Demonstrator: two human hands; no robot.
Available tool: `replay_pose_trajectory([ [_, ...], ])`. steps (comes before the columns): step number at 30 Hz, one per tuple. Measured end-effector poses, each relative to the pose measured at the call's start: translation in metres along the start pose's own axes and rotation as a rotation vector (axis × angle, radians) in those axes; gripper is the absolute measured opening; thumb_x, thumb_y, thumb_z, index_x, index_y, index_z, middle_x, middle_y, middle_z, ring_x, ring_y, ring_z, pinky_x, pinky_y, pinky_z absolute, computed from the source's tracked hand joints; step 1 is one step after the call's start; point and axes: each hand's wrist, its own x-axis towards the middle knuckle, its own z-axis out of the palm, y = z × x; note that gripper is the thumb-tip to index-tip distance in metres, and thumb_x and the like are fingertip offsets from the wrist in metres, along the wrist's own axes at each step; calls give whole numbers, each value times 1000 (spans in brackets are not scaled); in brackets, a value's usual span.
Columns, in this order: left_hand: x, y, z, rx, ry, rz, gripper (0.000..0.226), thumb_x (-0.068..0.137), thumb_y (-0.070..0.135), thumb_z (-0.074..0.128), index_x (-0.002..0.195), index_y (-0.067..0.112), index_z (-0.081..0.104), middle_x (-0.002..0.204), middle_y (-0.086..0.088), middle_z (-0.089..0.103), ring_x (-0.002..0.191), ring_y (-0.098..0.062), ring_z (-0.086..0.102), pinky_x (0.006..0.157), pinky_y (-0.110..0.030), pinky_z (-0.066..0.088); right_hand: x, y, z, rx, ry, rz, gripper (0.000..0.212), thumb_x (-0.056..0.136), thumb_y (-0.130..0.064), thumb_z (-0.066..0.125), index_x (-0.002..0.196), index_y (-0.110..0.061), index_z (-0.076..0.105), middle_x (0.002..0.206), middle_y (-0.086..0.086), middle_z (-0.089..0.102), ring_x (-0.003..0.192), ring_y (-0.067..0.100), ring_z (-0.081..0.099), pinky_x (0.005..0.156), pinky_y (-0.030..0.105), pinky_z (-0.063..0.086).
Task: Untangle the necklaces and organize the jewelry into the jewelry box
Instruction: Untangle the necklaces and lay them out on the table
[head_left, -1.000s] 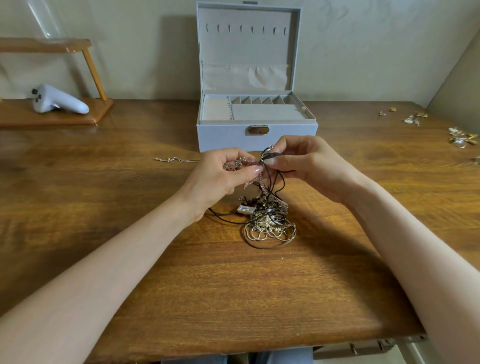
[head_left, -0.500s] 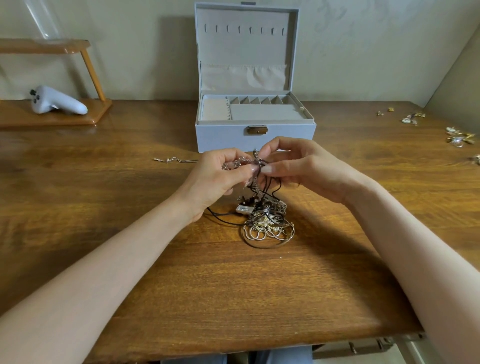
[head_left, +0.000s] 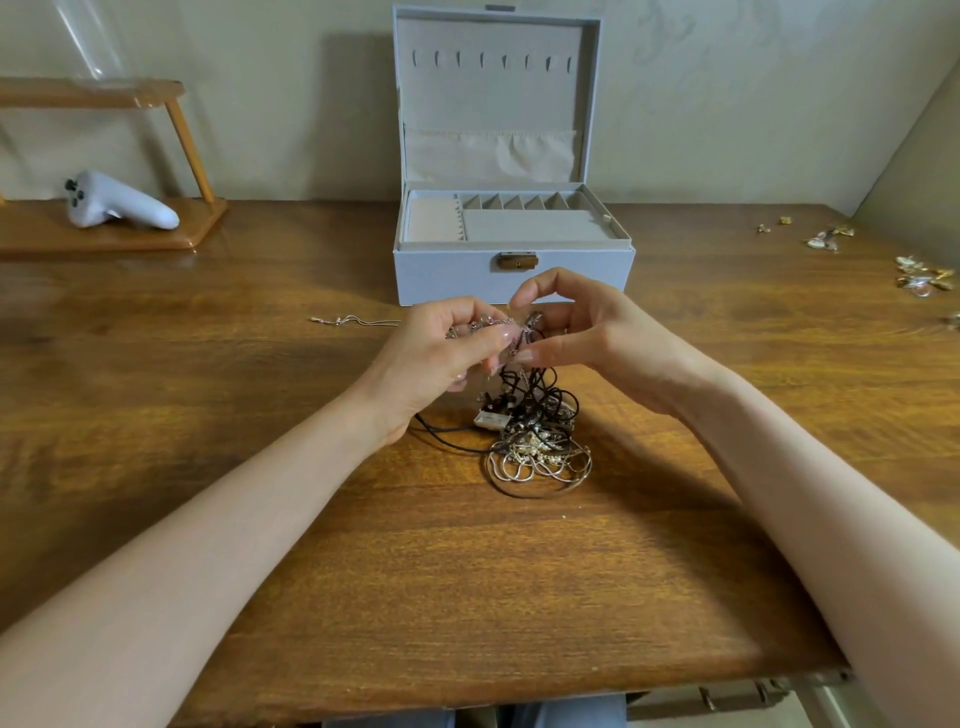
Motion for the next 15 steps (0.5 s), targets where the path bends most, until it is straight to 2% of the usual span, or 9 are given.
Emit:
replay_pose_trajectory([
  [4,0,1,-2,-9,-45,-34,17,93,15,52,78,15,62,57,5,54,49,-6,38,44,-14,28,-1,-2,-7,17,46,-15,38,73,8,67,102,-13,54,81,12,61,72,18,57,70,26,44],
  [8,-1,0,0,59,-114,-40,7,87,22,62,82,16,63,58,5,52,51,-5,39,46,-14,29,-2,-5,-11,52,105,-44,35,78,15,60,98,-13,55,76,5,60,66,13,57,68,25,44],
  [15,0,-4,1,61,-22,17,5,82,22,69,85,20,66,51,10,51,48,-3,38,46,-16,29,0,-1,-8,17,60,-78,34,75,13,65,96,-13,58,76,2,60,72,16,57,70,27,46],
])
